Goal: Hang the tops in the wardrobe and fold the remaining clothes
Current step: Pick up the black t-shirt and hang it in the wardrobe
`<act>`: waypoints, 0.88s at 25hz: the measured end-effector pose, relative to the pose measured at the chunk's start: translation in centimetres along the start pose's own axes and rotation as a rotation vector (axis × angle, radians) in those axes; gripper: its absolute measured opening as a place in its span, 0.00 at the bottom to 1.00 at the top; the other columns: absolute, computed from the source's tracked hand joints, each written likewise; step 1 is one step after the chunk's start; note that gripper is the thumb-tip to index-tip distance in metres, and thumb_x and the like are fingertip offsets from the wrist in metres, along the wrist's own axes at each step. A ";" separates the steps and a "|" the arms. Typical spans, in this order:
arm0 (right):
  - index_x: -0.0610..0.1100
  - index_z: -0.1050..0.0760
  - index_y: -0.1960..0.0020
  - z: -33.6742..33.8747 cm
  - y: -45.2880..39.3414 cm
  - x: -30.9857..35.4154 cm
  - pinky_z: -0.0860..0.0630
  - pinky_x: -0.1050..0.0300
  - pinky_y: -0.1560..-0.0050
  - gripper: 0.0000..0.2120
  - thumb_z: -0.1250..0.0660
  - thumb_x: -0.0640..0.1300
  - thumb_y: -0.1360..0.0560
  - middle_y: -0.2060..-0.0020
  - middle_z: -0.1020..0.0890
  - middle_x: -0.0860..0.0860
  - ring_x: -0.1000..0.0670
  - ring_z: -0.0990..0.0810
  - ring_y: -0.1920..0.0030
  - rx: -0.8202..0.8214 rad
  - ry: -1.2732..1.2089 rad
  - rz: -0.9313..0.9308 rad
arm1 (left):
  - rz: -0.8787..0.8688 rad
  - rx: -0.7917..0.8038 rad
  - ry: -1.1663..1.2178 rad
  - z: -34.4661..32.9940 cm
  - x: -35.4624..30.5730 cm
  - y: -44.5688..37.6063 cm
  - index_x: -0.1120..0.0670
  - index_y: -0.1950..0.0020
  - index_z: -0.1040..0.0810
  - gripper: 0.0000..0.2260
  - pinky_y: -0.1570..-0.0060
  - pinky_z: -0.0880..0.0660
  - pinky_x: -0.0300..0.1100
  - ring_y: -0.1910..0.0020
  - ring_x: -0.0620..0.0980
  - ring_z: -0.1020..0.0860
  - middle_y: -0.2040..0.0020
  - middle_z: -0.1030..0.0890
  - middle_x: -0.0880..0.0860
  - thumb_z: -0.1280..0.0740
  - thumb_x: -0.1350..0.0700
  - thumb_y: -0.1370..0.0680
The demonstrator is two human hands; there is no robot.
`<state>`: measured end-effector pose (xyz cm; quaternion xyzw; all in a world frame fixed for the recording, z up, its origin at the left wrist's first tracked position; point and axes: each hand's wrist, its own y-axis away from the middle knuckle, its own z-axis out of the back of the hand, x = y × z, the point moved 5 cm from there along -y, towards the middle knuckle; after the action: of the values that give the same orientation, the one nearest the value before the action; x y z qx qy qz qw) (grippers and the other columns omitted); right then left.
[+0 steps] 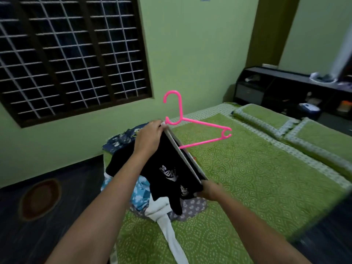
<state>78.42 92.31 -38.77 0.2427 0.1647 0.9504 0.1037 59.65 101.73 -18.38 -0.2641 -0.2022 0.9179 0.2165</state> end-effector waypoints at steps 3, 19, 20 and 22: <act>0.37 0.24 0.39 5.5 3.4 -6.0 0.32 0.60 0.56 0.15 0.40 0.39 0.24 0.42 0.21 0.39 0.45 0.21 0.46 -0.091 0.019 -0.175 | -0.068 0.110 0.031 -1.7 1.0 2.1 0.57 0.41 0.23 0.13 0.51 0.29 0.49 0.44 0.58 0.23 0.43 0.20 0.57 0.41 0.52 0.18; 0.43 0.21 0.48 29.3 25.4 -23.2 0.26 0.51 0.54 0.13 0.41 0.48 0.20 0.49 0.18 0.45 0.43 0.21 0.49 -0.963 -0.013 -0.402 | -0.492 0.201 0.492 -16.4 -26.7 -1.8 0.62 0.45 0.22 0.13 0.57 0.30 0.48 0.52 0.60 0.21 0.52 0.19 0.62 0.43 0.56 0.18; 0.47 0.23 0.42 30.2 26.2 -26.1 0.27 0.48 0.45 0.12 0.40 0.50 0.20 0.42 0.20 0.49 0.45 0.23 0.42 -0.876 0.004 -0.351 | -0.532 0.207 0.496 -17.0 -29.4 -2.9 0.62 0.45 0.22 0.12 0.57 0.30 0.48 0.53 0.60 0.21 0.53 0.19 0.61 0.42 0.56 0.18; 0.53 0.26 0.36 30.9 27.1 -31.1 0.31 0.46 0.38 0.14 0.39 0.52 0.20 0.39 0.23 0.54 0.48 0.27 0.37 -0.678 0.007 -0.271 | -0.586 0.227 0.535 -18.2 -34.6 -4.7 0.61 0.46 0.22 0.11 0.55 0.29 0.48 0.53 0.58 0.21 0.53 0.19 0.59 0.41 0.56 0.18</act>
<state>117.31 66.77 -16.59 0.1674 -0.1285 0.9294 0.3027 97.95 92.84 -16.49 -0.3992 -0.1028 0.7327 0.5415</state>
